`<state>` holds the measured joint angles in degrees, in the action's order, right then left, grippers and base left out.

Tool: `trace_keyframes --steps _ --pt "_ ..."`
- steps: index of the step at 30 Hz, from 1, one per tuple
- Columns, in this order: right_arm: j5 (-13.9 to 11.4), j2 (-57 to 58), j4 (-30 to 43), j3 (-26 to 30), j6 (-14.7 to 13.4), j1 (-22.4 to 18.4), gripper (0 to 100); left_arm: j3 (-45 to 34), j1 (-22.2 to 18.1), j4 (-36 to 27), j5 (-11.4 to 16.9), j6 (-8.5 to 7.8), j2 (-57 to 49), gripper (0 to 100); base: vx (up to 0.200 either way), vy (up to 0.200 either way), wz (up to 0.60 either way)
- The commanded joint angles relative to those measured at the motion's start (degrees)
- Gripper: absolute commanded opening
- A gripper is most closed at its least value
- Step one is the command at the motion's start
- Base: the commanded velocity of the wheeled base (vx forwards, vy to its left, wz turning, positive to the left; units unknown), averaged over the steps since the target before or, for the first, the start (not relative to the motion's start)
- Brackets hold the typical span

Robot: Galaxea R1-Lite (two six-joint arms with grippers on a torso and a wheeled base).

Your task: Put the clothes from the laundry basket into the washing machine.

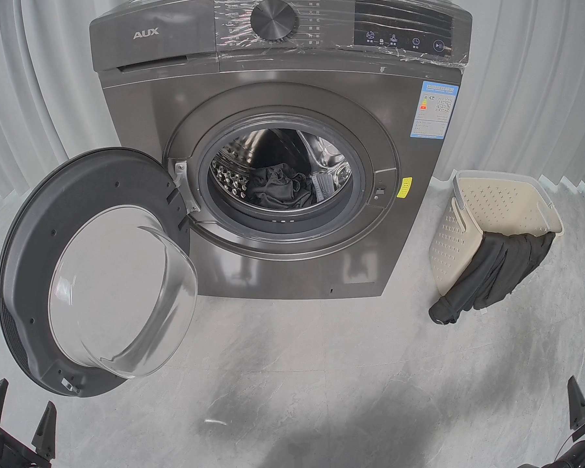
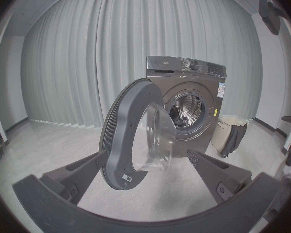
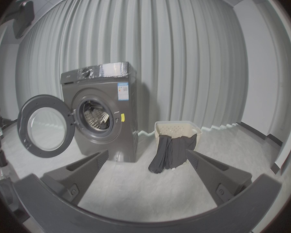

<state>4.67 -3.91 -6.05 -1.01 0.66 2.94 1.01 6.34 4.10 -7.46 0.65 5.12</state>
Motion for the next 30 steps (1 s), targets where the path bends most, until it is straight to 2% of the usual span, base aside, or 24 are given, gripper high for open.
trace_keyframes --steps 1,2,4,5,6,8,9,10,11,13,15,19,22,30 --pt "-5.11 3.65 4.82 0.05 1.19 -2.59 100 -1.01 -7.83 -0.23 0.69 -3.37 -3.89 100 0.000 0.000 0.00" --pt "-7.04 3.65 4.99 0.05 1.01 -2.59 100 -1.01 -6.78 -0.23 2.54 -3.19 -4.24 100 0.000 0.000 0.00" --pt "-9.24 3.56 5.78 -0.22 0.66 -2.67 100 -1.01 -6.34 -0.40 3.59 -3.02 -5.03 100 0.000 0.000 0.00" --pt "-8.36 3.65 6.13 -0.04 1.01 -2.76 100 -0.92 -6.25 -0.76 3.24 -2.93 -5.03 100 0.000 0.000 0.00" --pt "-6.25 3.65 6.22 0.75 0.31 -2.76 100 -0.84 -6.25 -0.93 2.98 -2.93 -5.12 100 0.000 0.000 0.00" --pt "-3.35 3.74 6.13 1.01 -0.31 -2.76 100 -0.84 -6.25 -1.20 2.71 -0.91 -5.12 100 0.000 0.000 0.00" --pt "-3.35 3.74 6.05 1.01 -0.31 -2.67 100 -0.84 -6.25 -1.11 2.63 -0.73 -5.12 100 0.000 0.000 0.00" --pt "-4.05 3.65 6.05 1.01 -0.39 -2.59 100 -1.01 -6.34 -1.55 4.03 1.29 -5.12 100 0.000 0.000 0.00" --pt "-4.23 3.74 6.05 1.01 -0.31 -2.59 100 -1.01 -6.34 -2.51 5.18 1.38 -5.12 100 0.000 0.000 0.00" --pt "-4.14 3.74 6.05 1.01 -0.75 -2.59 100 -0.84 -6.16 -5.24 7.64 0.23 -5.12 100 0.000 0.000 0.00" --pt "-4.14 3.74 6.13 1.01 -0.57 -2.59 100 -0.92 -6.25 -4.62 7.81 -0.29 -5.12 100 0.000 -0.100 0.00" --pt "-4.23 3.74 6.05 1.01 -0.31 -2.59 100 -1.01 -6.25 -4.18 7.64 0.14 -5.12 100 0.000 -0.200 0.00" --pt "-4.23 3.74 6.05 1.01 -0.31 -2.59 100 -1.01 -6.25 -4.18 7.72 -0.29 -5.12 100 0.000 -0.200 0.00" --pt "-4.23 3.74 6.05 1.01 -0.31 -2.59 100 -1.01 -6.34 -4.18 7.72 -0.03 -5.12 100 0.000 -0.200 0.00"
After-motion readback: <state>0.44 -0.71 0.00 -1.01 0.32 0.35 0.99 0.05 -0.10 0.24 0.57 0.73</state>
